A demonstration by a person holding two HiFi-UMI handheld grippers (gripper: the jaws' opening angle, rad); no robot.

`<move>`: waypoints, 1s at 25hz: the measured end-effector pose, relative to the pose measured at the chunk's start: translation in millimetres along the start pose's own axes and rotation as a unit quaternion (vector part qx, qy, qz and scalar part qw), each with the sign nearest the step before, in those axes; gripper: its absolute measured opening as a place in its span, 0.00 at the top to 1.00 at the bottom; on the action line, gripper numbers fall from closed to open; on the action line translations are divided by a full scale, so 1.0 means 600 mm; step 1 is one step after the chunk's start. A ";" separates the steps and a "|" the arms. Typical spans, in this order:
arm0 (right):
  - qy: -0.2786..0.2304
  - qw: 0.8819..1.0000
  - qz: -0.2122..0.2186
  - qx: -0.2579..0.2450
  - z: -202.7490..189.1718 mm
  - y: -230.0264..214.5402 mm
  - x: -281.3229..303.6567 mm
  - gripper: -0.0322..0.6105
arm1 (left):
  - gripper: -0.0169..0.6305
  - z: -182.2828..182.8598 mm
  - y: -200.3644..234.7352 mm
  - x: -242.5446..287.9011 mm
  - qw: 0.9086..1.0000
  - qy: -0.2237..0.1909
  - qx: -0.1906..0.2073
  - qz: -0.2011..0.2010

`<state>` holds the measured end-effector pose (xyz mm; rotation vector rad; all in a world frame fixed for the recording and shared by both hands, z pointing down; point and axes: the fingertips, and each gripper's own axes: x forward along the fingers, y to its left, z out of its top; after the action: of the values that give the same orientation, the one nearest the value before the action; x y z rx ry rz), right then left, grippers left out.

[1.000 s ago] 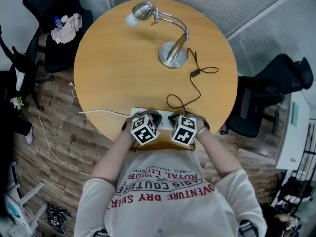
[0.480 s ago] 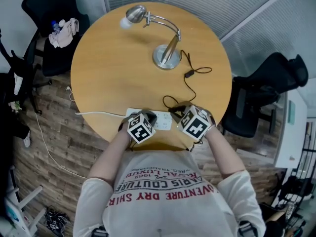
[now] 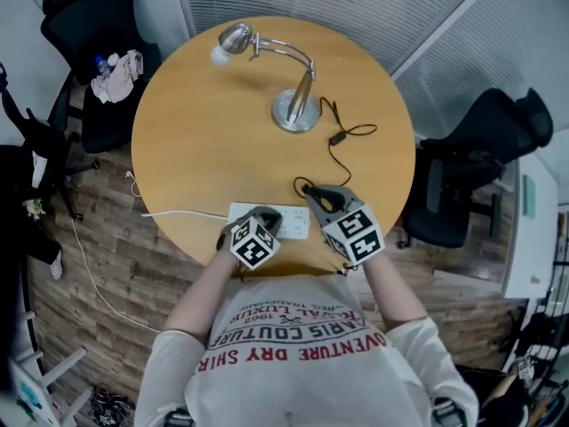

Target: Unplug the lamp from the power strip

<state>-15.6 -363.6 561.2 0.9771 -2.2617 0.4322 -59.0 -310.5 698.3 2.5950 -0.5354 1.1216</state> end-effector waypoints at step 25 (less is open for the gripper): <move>-0.301 0.948 -0.102 0.024 0.151 -0.005 -0.127 0.84 | 0.93 0.278 0.107 -0.406 0.887 -0.430 -0.071 0.150</move>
<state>-11.1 -371.5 443.4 1.5124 -2.6418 0.0991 -133.6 -375.7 412.8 2.8221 -1.1673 -0.1073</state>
